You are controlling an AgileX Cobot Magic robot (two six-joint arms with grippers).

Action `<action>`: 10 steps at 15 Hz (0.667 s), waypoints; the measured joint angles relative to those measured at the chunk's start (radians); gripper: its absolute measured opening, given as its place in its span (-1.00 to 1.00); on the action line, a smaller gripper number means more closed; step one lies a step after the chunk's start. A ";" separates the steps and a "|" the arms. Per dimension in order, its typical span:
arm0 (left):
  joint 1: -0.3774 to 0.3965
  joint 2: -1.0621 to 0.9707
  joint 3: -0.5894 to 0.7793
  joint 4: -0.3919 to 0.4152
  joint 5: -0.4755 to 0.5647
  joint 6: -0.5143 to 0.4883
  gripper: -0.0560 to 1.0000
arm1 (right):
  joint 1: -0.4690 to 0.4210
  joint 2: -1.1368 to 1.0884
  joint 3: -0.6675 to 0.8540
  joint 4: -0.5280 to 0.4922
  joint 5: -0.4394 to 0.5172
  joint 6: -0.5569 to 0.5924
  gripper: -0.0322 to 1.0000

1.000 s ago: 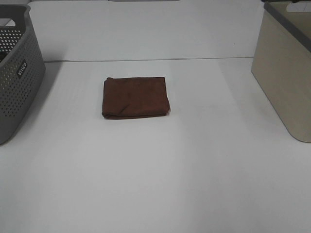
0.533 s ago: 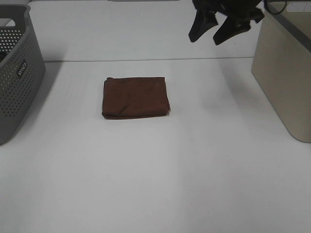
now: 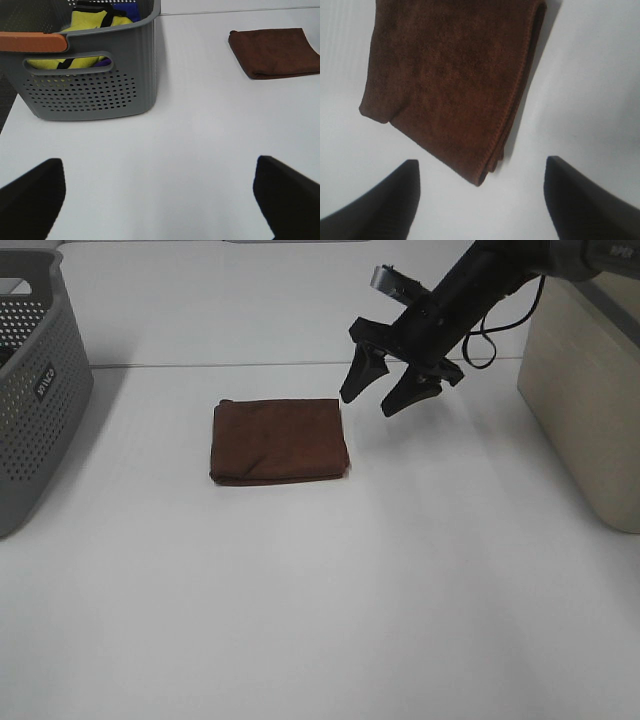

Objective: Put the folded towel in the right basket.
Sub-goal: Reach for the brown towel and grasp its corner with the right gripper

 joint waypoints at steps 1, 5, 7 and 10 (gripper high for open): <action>0.000 0.000 0.000 0.000 0.000 0.000 0.94 | 0.000 0.036 -0.028 0.019 0.004 0.000 0.35; 0.000 0.000 0.000 0.000 0.000 0.000 0.94 | 0.000 0.164 -0.128 0.058 0.024 0.000 0.35; 0.000 0.000 0.000 0.000 0.000 0.000 0.94 | 0.000 0.207 -0.165 0.061 0.016 -0.001 0.35; 0.000 0.000 0.000 0.000 0.000 0.000 0.94 | 0.027 0.242 -0.199 0.117 -0.028 -0.031 0.35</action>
